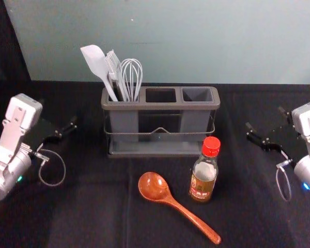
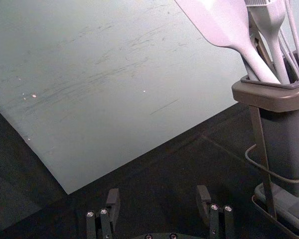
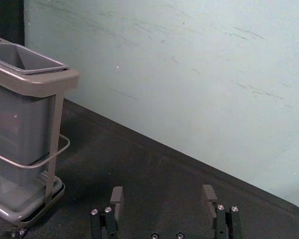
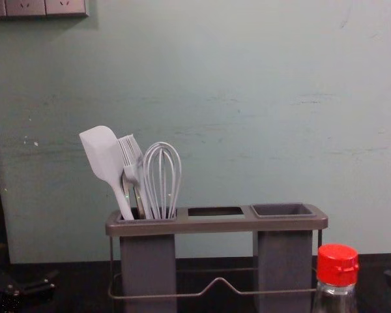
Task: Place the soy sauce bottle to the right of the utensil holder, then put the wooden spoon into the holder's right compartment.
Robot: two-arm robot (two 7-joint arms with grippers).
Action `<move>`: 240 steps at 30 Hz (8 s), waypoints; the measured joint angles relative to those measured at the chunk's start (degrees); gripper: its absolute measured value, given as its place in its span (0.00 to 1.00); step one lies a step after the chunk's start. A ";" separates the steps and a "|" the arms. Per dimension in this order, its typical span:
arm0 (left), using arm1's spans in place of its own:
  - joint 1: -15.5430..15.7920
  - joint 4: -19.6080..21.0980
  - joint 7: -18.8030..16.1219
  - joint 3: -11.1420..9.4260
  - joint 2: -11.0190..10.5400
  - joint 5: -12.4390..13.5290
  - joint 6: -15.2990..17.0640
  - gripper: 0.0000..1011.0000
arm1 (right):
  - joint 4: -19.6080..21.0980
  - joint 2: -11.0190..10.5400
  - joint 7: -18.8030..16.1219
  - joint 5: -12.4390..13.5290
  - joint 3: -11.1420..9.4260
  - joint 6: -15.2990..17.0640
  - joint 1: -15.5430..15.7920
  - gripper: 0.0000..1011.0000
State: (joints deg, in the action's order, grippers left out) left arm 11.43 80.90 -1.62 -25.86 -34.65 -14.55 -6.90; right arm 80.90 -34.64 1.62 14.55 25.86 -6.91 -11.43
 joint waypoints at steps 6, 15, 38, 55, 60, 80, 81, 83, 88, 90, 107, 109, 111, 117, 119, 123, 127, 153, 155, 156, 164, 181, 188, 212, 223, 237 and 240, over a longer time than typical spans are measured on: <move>0.00 0.00 0.00 0.00 0.00 0.01 0.00 0.99 | 0.00 0.00 0.00 0.00 0.00 0.00 0.00 0.99; 0.00 0.00 0.00 0.00 0.00 0.01 0.00 0.99 | 0.00 0.00 0.00 0.00 0.00 0.00 0.00 0.99; 0.00 0.00 0.00 0.00 0.00 0.01 -0.01 0.99 | 19.10 -9.69 -14.91 15.02 -9.07 -9.96 18.96 0.99; 0.00 0.00 0.00 0.00 0.00 0.01 -0.01 0.99 | 22.37 -8.15 -24.08 16.91 -6.31 -7.15 18.37 0.99; 0.00 0.00 0.00 0.00 0.00 0.01 -0.01 0.99 | 21.83 -6.07 -24.27 15.75 -5.36 -5.55 16.51 0.99; 0.00 0.00 0.00 0.00 0.00 0.01 -0.01 0.99 | 18.50 -0.02 -25.43 13.27 -4.12 1.48 11.07 0.92; 0.00 0.00 0.00 0.00 0.00 0.00 -0.01 0.99 | 18.47 0.05 -25.55 13.23 -4.16 1.51 11.07 0.92; 0.00 0.00 0.00 0.00 0.00 0.00 -0.01 0.99 | 18.44 0.26 -26.03 12.96 -4.30 1.52 11.10 0.85; 0.00 0.00 0.00 0.00 0.00 0.00 -0.01 0.99 | 18.76 0.64 -26.49 12.07 -4.86 1.56 11.60 0.71; 0.00 0.00 0.00 0.00 0.00 0.00 -0.01 0.99 | 18.98 0.67 -26.52 11.82 -5.07 1.54 11.83 0.65; 0.00 0.00 0.00 0.00 0.00 0.01 -0.01 0.99 | 21.28 0.66 -26.84 11.15 -10.22 1.56 15.31 0.38; 0.00 0.00 0.00 0.00 0.00 0.00 -0.01 0.99 | 21.07 0.76 -26.64 11.22 -11.28 1.71 15.38 0.38; 0.00 0.00 0.00 0.00 0.00 0.00 -0.01 0.99 | 20.41 0.93 -26.47 11.43 -12.27 1.99 15.13 0.38; 0.00 0.00 0.00 0.00 0.00 0.00 -0.01 0.99 | 17.76 1.26 -26.81 12.82 -14.29 3.08 13.05 0.38; 0.00 0.00 0.00 0.00 0.00 0.00 -0.01 0.99 | 17.01 1.38 -26.81 12.83 -14.50 3.45 12.24 0.38; 0.00 0.00 0.00 0.00 0.00 0.00 -0.01 0.99 | 14.73 1.91 -26.79 12.74 -14.69 4.23 9.92 0.38; 0.00 0.00 0.00 0.00 0.00 0.00 -0.01 0.99 | 11.40 2.78 -27.25 12.25 -14.13 4.40 6.90 0.38; 0.00 0.00 0.00 0.00 0.00 0.00 0.00 0.99 | -1.45 4.27 -35.43 12.33 -9.77 -0.56 -4.44 0.38; 0.00 0.00 0.00 0.00 0.00 0.00 0.00 0.99 | -1.89 4.48 -35.42 12.35 -9.64 -0.55 -4.75 0.38; 0.00 0.00 0.00 0.00 0.00 0.01 0.00 0.99 | -2.31 4.70 -35.41 12.40 -9.53 -0.55 -5.03 0.38; 0.00 0.00 0.00 0.00 0.00 0.00 0.00 0.99 | -4.33 5.74 -35.40 12.82 -9.03 -0.48 -6.40 0.38; 0.00 0.00 0.00 0.00 0.00 0.00 0.00 0.99 | -7.36 7.03 -35.36 12.96 -8.09 -0.13 -8.43 0.38; 0.00 0.00 0.00 0.00 0.00 0.01 -0.01 0.99 | -7.52 7.20 -35.29 13.29 -8.13 -0.12 -8.50 0.52; 0.00 0.00 0.00 0.00 0.00 0.00 0.00 0.99 | 12.27 0.14 -28.06 12.39 -12.16 8.91 2.72 0.99; 0.00 0.00 0.00 0.00 0.00 0.00 0.00 0.99 | 23.12 -4.66 -25.59 9.34 -9.83 19.12 8.77 0.99; 0.00 0.00 0.00 0.00 0.00 0.00 0.00 0.99 | 27.47 -3.49 -23.08 7.32 -4.45 34.30 7.80 0.99; 0.00 0.00 0.00 0.00 0.00 0.01 0.00 0.99 | 27.62 -3.01 -22.91 6.17 -2.76 37.64 6.46 0.99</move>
State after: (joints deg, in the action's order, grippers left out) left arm 11.43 80.90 -1.62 -25.86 -34.65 -14.55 -6.90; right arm 108.52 -37.65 -21.29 20.72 23.11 30.73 -4.97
